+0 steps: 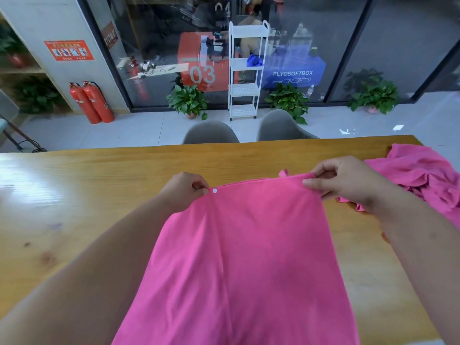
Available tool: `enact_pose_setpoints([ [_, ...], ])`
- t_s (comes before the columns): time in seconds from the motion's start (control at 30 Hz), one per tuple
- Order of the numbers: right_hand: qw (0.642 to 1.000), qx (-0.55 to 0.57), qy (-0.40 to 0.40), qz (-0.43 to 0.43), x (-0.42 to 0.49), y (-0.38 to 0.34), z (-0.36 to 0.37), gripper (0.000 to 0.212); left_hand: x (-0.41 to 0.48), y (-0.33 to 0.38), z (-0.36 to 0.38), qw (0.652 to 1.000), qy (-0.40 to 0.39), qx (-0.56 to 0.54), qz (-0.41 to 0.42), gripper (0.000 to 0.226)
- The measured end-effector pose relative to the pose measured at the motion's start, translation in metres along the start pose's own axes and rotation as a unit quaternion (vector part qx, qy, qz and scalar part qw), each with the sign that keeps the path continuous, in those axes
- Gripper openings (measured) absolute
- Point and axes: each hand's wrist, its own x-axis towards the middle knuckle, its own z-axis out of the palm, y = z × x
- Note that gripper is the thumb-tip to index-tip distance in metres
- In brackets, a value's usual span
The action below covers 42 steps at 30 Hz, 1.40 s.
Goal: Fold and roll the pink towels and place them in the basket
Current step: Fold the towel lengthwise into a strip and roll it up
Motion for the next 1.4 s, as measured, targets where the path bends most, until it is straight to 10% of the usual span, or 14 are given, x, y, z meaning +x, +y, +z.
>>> enact_pose_setpoints([
  [0.17, 0.978, 0.180, -0.090, -0.056, -0.016, -0.026, 0.008, 0.004, -0.006, -0.002, -0.006, 1.000, -0.002, -0.008, 0.000, 0.012],
  [0.33, 0.988, -0.085, 0.092, 0.089, 0.014, 0.019, 0.004, 0.014, -0.009, -0.006, -0.003, 1.000, 0.005, -0.002, -0.015, 0.007],
  [0.53, 0.983, 0.180, -0.022, 0.025, 0.003, 0.014, -0.001, 0.010, -0.009, -0.009, -0.003, 1.000, 0.008, 0.020, -0.022, 0.010],
  [0.77, 0.972, -0.071, 0.208, 0.085, 0.048, 0.087, -0.006, 0.010, 0.006, 0.010, 0.021, 0.995, 0.018, 0.089, -0.030, 0.012],
  [1.0, 0.923, -0.265, 0.266, 0.087, 0.061, 0.116, 0.009, 0.013, 0.016, 0.026, 0.071, 0.973, 0.104, 0.164, -0.123, 0.016],
  [1.23, 0.960, 0.039, 0.237, 0.145, 0.090, 0.163, 0.036, 0.011, 0.023, 0.021, 0.128, 0.968, 0.120, 0.037, -0.217, 0.017],
  [1.4, 0.967, -0.066, 0.181, 0.165, 0.094, 0.210, 0.058, 0.033, 0.007, 0.014, 0.174, 0.984, 0.020, -0.009, -0.179, 0.050],
])
